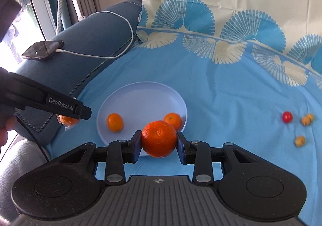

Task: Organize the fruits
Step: 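Carry both oranges to the blue plate and open both tools, then lift both tools away from the plate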

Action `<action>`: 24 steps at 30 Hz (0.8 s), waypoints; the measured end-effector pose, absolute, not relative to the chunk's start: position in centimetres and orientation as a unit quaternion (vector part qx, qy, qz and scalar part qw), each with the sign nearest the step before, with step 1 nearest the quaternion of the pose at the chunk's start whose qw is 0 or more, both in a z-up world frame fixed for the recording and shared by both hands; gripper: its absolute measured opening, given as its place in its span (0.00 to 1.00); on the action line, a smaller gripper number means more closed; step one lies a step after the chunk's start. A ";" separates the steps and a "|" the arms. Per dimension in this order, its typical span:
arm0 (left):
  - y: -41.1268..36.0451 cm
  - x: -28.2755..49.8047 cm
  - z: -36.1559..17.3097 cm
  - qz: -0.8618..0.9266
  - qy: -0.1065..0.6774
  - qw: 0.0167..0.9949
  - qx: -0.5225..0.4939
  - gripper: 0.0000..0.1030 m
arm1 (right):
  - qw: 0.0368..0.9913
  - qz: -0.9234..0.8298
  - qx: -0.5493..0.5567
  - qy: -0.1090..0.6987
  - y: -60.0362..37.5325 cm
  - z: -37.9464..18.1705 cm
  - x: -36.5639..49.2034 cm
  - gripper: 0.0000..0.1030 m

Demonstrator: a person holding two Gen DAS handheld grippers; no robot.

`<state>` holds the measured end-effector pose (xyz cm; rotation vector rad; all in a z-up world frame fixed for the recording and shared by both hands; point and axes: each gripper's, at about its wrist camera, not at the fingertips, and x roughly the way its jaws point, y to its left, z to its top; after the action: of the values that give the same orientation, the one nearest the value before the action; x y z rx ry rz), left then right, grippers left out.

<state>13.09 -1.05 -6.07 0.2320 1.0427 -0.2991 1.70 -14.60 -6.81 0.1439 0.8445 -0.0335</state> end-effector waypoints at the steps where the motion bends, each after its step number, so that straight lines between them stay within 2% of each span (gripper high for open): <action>1: -1.3 13.6 -6.3 -0.141 0.492 0.852 0.108 0.40 | 0.910 -0.015 0.068 0.408 -14.7 -7.2 2.5 0.36; 14: -3.5 18.1 -11.6 -0.150 0.508 0.839 0.122 0.41 | 0.904 0.016 0.021 0.427 -13.9 -12.2 8.9 0.37; 16: -3.3 18.5 -11.4 -0.153 0.507 0.839 0.119 0.58 | 0.901 0.025 0.017 0.432 -13.7 -12.6 9.5 0.37; 17: -3.0 18.6 -11.0 -0.152 0.501 0.844 0.114 0.80 | 0.901 0.030 0.018 0.433 -13.6 -12.5 9.8 0.44; 18: -2.4 18.4 -10.3 -0.147 0.489 0.853 0.106 0.98 | 0.902 0.032 0.018 0.430 -13.5 -12.3 9.8 0.61; 20: -1.3 17.8 -8.8 -0.141 0.467 0.868 0.092 1.00 | 0.909 0.024 0.015 0.417 -13.6 -11.3 9.2 0.79; 24: 1.0 15.2 -7.0 -0.127 0.471 0.868 0.092 1.00 | 0.909 0.021 0.024 0.416 -13.9 -8.9 6.8 0.90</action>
<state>15.22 0.98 -6.98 0.1934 0.9852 -0.2659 6.75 -13.89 -8.91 0.0494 0.8591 0.0428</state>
